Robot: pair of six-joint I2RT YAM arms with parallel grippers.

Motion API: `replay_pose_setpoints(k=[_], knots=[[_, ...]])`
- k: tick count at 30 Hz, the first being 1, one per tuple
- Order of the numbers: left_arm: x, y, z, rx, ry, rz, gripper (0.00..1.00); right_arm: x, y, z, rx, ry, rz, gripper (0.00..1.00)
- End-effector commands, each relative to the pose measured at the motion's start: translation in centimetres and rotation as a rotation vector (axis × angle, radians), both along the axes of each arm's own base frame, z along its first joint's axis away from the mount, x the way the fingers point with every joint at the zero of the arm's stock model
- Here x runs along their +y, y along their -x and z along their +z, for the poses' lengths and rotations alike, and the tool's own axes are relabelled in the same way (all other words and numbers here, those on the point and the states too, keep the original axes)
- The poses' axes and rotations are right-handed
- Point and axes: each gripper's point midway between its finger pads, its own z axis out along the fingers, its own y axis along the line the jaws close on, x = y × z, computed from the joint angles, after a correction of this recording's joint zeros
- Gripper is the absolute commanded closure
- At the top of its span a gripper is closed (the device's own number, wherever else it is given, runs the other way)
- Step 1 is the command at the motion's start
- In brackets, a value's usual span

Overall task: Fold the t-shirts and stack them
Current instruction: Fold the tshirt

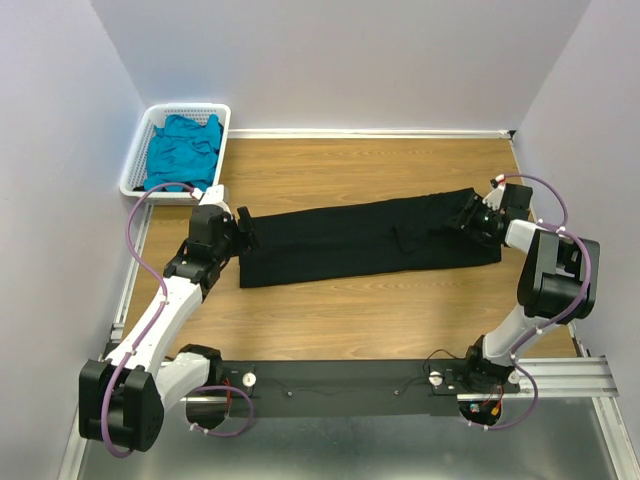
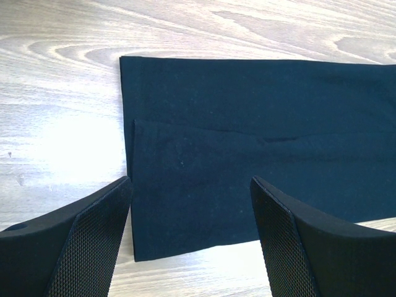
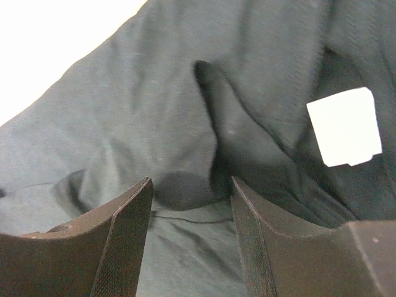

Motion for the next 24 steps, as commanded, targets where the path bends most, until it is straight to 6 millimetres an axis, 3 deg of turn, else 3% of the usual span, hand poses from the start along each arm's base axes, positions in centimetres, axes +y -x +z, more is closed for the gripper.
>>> replay_pose_setpoints(k=[1, 16, 19, 22, 24], knots=[[-0.1, -0.1, 0.0, -0.014, 0.004, -0.015, 0.15, 1.2, -0.9, 1.5, -0.081, -0.059, 0.073, 0.39], [-0.6, 0.1, 0.0, -0.012, 0.016, -0.040, 0.16, 1.2, 0.6, 2.3, -0.073, -0.055, 0.031, 0.49], [-0.6, 0.1, 0.0, -0.013, 0.019, -0.040, 0.15, 0.7, 1.1, 2.1, -0.056, -0.029, -0.005, 0.54], [-0.6, 0.1, 0.0, -0.015, 0.018, -0.042, 0.16, 0.1, 1.2, 2.2, -0.049, -0.006, -0.042, 0.70], [-0.6, 0.1, 0.1, -0.016, 0.019, -0.044, 0.15, -1.3, 0.9, 2.2, -0.035, 0.045, -0.113, 0.74]])
